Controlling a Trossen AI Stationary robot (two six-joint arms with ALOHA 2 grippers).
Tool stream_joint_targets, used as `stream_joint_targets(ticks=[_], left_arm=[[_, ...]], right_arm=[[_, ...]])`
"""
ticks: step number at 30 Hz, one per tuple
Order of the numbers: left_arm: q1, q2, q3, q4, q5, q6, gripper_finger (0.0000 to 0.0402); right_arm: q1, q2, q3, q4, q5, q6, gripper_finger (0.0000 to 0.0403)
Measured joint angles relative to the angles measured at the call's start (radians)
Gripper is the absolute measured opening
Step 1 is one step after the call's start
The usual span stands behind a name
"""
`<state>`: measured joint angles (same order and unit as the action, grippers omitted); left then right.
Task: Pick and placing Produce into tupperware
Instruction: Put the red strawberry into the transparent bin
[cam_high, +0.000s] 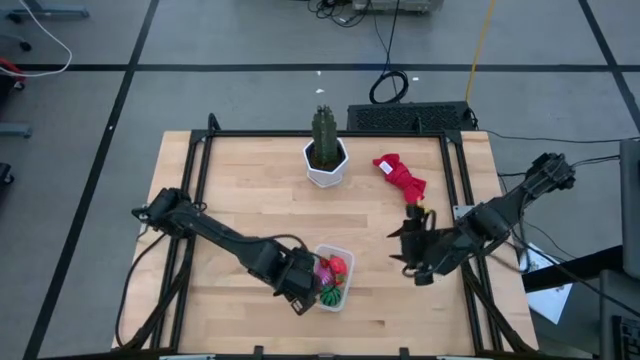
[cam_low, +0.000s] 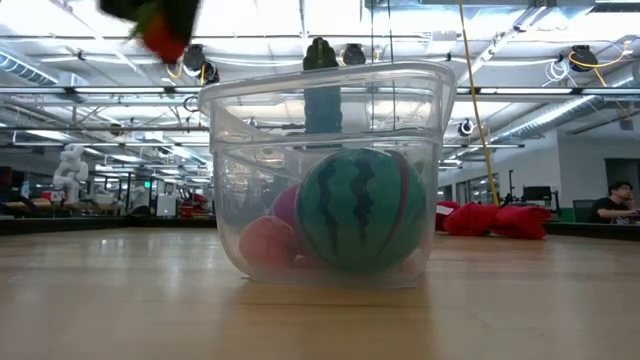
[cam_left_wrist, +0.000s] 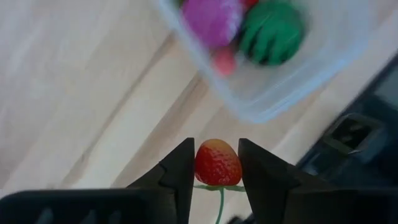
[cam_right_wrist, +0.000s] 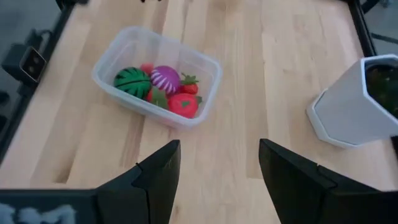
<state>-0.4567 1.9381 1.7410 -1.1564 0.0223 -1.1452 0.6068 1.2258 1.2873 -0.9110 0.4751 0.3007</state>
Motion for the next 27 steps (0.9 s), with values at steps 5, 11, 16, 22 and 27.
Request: stream_joint_targets(ticks=[5,11,16,22,27], left_arm=[[0.038,0.001,0.075,-0.017,-0.026,0.060,0.0123],[0.106,0.002,0.099,0.027,-0.027,0.144,0.0124],[0.168,0.031,0.100,0.092,0.030,0.229,0.0124],[0.241,0.078,0.100,0.152,0.096,0.305,0.0124],[0.274,0.132,0.099,0.203,0.133,0.358,0.0124]], right_arm=[[0.001,-0.157,-0.158,0.127,-0.001,0.010,0.0209],[0.000,-0.305,-0.313,0.292,-0.003,0.004,0.0209],[0.000,-0.353,-0.373,0.317,-0.004,0.008,0.0209],[-0.004,-0.348,-0.389,0.318,-0.005,0.005,0.0209],[-0.025,-0.336,-0.389,0.308,-0.004,0.000,0.0209]])
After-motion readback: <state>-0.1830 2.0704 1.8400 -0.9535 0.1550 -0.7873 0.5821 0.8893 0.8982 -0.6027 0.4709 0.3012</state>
